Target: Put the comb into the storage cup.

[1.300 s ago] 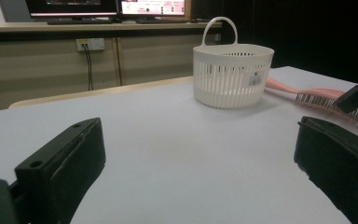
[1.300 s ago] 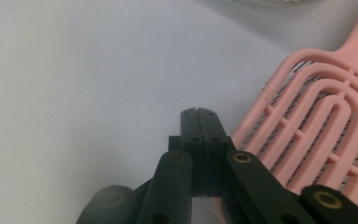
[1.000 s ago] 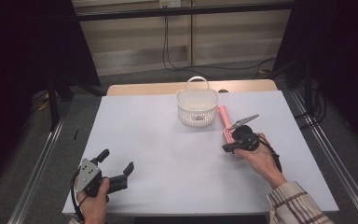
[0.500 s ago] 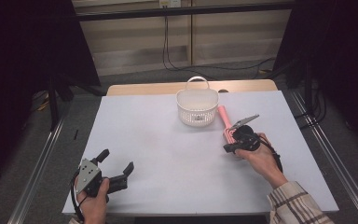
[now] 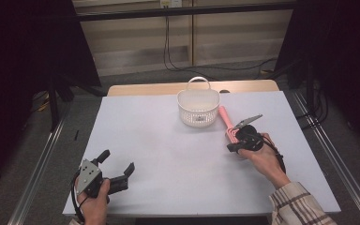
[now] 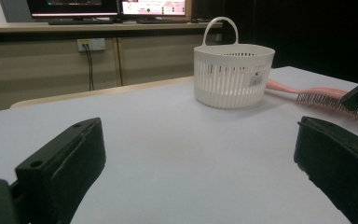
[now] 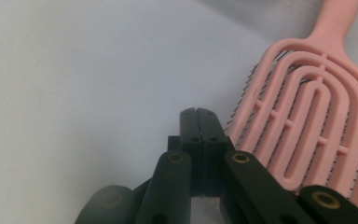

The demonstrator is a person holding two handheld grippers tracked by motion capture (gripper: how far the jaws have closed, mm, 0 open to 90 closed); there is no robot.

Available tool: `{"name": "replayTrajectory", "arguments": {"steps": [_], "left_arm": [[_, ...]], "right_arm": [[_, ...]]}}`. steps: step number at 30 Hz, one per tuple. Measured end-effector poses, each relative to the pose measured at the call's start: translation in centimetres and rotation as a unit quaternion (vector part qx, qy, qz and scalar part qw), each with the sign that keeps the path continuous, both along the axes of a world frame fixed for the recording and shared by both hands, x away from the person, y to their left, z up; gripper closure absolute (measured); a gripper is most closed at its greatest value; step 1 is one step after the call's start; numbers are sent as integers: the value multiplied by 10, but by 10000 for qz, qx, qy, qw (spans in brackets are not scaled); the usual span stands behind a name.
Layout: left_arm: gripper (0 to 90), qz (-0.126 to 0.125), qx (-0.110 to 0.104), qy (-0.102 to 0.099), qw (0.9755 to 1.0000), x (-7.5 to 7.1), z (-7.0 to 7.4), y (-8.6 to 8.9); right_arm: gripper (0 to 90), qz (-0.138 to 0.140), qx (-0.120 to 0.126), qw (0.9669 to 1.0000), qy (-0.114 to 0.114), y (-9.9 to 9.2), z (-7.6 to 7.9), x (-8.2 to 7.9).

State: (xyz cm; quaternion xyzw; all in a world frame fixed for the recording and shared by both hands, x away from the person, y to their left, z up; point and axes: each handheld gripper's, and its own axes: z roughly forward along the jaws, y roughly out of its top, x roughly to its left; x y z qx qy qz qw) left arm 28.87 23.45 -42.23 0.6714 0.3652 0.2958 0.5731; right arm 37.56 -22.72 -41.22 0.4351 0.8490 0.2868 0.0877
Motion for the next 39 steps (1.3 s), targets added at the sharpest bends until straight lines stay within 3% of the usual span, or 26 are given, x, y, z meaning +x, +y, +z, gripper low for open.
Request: {"name": "replayTrajectory", "arguments": {"steps": [18, 22, 28, 32, 39], "left_arm": [[21, 1, 3, 7, 10000, 0, 0, 0], [21, -7, -6, 6, 10000, 0, 0, 0], [20, -13, -5, 6, 10000, 0, 0, 0], [21, -17, -14, 8, 10000, 0, 0, 0], [21, -11, 0, 6, 10000, 0, 0, 1]], "right_arm": [[900, -108, -51, 9999, -108, -5, 2, 1], [900, -19, 108, 9999, -32, -4, 1, 1], [900, 49, 390, 9989, -259, -7, 7, -1], [857, 22, 519, 9979, -398, -10, 12, -1], [629, -210, 724, 9959, -502, -17, 21, -2]]}}
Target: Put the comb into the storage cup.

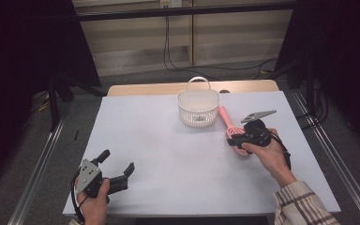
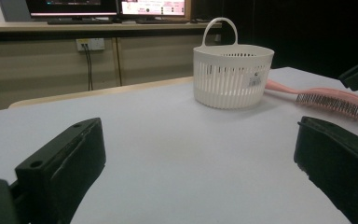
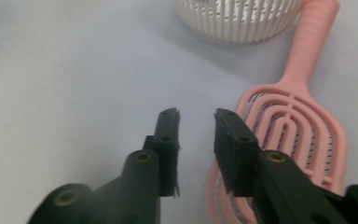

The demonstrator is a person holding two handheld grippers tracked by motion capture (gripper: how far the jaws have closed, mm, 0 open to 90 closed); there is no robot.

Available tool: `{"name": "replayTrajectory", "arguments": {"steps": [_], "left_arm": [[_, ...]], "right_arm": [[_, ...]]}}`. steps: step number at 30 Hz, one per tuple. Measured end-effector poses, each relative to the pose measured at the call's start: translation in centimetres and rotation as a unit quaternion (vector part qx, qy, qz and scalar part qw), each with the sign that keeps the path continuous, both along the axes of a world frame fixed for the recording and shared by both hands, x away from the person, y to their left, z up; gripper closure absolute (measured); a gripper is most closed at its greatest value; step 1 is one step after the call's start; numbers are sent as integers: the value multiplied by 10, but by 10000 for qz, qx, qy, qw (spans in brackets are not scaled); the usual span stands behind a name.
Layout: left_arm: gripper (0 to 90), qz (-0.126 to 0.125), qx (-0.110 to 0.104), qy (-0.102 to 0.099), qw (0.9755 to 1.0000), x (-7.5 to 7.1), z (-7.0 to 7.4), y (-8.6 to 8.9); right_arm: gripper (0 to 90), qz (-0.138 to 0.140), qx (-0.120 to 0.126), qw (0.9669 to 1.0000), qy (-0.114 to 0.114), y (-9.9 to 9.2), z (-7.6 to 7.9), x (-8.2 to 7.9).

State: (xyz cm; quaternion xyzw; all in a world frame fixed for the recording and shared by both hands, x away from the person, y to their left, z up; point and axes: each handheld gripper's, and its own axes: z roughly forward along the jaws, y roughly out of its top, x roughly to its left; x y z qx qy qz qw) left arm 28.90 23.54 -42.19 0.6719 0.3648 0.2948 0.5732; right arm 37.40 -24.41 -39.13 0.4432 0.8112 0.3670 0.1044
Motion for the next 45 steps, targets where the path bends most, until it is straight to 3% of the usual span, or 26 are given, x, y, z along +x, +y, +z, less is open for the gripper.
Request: {"name": "replayTrajectory", "arguments": {"steps": [3, 5, 10, 12, 20, 24, 31, 33, 37, 45], "left_arm": [[21, 11, -58, 6, 10000, 0, 0, 0], [21, 18, -48, -5, 10000, 0, 0, 0], [21, 13, -68, -7, 10000, 0, 0, 0], [21, 10, -46, -9, 10000, 0, 1, 0], [21, 4, -49, -15, 10000, 1, 1, 1], [21, -3, -24, -17, 10000, 0, 1, 0], [21, -28, -39, -48, 10000, -1, 2, 0], [20, -35, -19, -51, 10000, 0, 2, 1], [20, -44, -27, -45, 10000, 0, 2, 1], [21, -63, -2, -32, 10000, 0, 2, 0]], "right_arm": [[544, -38, 138, 9999, -1, -4, 6, 0], [430, -26, 218, 9998, -4, -6, 9, -1], [167, -55, 138, 9999, 44, -7, 12, 1], [111, -95, 115, 9999, 68, -8, 11, 2], [55, -445, 77, 9989, 130, -19, 8, 5], [55, -563, 14, 9984, -43, -22, 10, 6], [61, -642, 138, 9976, -204, -24, 13, 11], [68, -612, 238, 9977, -154, -26, 13, 14], [75, -803, 86, 9966, -188, -27, 15, 18], [51, -799, 62, 9967, 103, -28, 17, 32]]}}
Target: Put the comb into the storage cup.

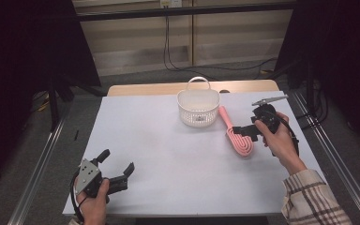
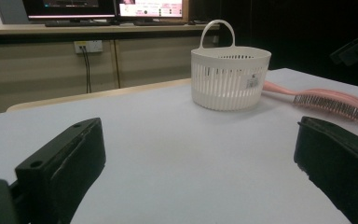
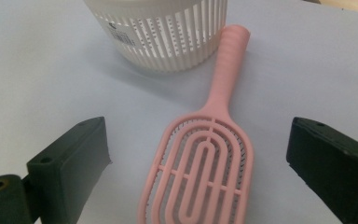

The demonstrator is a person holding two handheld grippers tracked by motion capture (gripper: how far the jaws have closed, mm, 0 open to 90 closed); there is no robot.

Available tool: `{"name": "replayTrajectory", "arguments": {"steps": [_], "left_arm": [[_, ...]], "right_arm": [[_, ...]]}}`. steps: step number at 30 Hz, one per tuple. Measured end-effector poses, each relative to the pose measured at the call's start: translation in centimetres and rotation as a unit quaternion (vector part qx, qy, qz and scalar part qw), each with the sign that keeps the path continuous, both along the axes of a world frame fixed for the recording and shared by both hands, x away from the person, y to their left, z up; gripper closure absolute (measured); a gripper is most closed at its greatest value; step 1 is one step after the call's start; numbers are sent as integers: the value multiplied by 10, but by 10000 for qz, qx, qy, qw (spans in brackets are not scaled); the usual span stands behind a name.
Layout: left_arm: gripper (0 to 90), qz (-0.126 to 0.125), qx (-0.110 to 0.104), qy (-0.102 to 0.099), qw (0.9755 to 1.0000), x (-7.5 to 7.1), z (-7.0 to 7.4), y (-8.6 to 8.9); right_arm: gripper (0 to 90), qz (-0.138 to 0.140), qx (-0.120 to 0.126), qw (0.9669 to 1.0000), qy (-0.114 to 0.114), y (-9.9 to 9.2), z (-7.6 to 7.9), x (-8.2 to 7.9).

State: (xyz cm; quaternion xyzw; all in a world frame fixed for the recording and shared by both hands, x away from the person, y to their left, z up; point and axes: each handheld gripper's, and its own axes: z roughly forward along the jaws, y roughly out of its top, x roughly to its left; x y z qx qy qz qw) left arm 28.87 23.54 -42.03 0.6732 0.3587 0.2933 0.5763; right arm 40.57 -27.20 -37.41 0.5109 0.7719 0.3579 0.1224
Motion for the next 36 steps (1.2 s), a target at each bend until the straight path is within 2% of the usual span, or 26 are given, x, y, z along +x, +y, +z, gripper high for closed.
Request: {"name": "replayTrajectory", "arguments": {"steps": [3, 7, 12, 16, 20, 24, 27, 29, 31, 34, 36], "left_arm": [[20, 22, -18, -16, 10000, 0, 0, 1], [21, 21, -38, 7, 10000, 0, 0, 1], [20, 2, -52, -23, 10000, -1, 1, 1], [20, 30, -88, -9, 10000, -1, 1, 2], [20, 15, -113, 18, 9999, 0, 0, 2], [20, 2, -50, 39, 10000, 0, 0, 2], [21, -10, -33, 47, 10000, 0, 0, 1], [20, -6, -49, 51, 10000, 0, -1, 1], [21, -12, -35, 50, 10000, 0, -1, 2], [20, -18, -92, 71, 9999, 0, -1, 1], [20, -30, -53, 67, 10000, 1, -1, 0]], "right_arm": [[50, -7, -15, 9997, 241, 1, -5, 3], [77, -123, -184, 9983, 537, 2, -14, 7], [77, -177, -187, 9977, 634, 1, -10, 14], [77, -198, -212, 9953, 924, 6, -13, 19], [79, -234, -396, 9925, 1131, 9, -17, 23], [67, -162, -516, 9916, 1176, 11, -21, 25], [61, -140, -574, 9924, 1080, 15, -21, 27], [61, -67, -738, 9905, 1162, 19, -22, 30], [65, -54, -712, 9900, 1219, 22, -24, 31], [65, -65, -819, 9890, 1230, 25, -27, 34], [69, -108, -803, 9868, 1404, 27, -29, 34]]}}
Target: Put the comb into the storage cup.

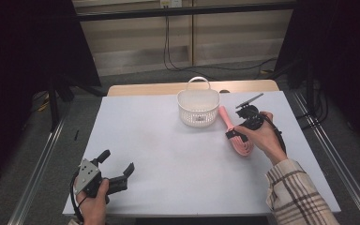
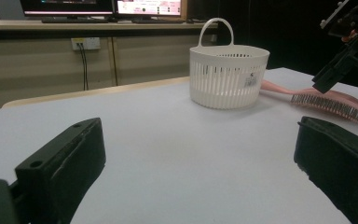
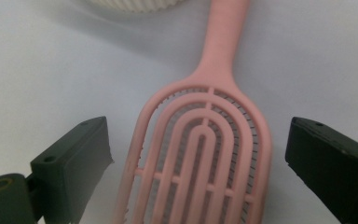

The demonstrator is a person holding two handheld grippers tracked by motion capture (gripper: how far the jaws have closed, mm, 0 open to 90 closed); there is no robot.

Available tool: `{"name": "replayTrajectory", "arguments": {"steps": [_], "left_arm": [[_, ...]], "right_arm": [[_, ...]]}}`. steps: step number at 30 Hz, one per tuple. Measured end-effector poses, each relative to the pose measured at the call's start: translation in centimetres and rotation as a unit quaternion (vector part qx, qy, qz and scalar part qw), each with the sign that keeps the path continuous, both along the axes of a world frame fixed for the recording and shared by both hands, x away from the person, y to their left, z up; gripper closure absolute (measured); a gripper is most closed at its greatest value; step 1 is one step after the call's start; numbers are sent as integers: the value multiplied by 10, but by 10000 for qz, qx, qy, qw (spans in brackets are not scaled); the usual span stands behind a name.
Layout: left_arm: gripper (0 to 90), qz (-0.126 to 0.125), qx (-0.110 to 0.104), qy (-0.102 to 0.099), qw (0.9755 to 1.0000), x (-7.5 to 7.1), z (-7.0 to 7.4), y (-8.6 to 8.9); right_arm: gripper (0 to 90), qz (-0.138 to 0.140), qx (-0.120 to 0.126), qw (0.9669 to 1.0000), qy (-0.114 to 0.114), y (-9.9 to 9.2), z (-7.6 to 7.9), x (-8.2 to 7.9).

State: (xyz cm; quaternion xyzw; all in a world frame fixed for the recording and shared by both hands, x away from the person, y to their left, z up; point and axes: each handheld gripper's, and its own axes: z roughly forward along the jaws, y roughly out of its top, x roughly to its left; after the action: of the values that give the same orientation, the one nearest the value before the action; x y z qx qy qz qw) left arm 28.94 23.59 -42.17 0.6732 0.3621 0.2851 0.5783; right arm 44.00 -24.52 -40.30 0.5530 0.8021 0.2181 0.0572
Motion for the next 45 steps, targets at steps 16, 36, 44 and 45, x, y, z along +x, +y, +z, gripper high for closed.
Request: {"name": "replayTrajectory", "arguments": {"steps": [16, 36, 44, 45], "left_arm": [[20, -45, 0, 69, 10000, 0, -1, -1], [20, -62, 71, 82, 9999, 1, -1, -1], [20, -77, 51, 103, 9999, 1, -2, -1], [20, -83, 41, 108, 9999, 1, -2, -1]], "right_arm": [[69, -162, -92, 9993, 316, 8, -13, 6], [100, -290, -149, 9988, 354, 12, -22, 9], [112, -341, -176, 9982, 455, 13, -27, 10], [118, -340, -180, 9982, 454, 13, -27, 10]]}}
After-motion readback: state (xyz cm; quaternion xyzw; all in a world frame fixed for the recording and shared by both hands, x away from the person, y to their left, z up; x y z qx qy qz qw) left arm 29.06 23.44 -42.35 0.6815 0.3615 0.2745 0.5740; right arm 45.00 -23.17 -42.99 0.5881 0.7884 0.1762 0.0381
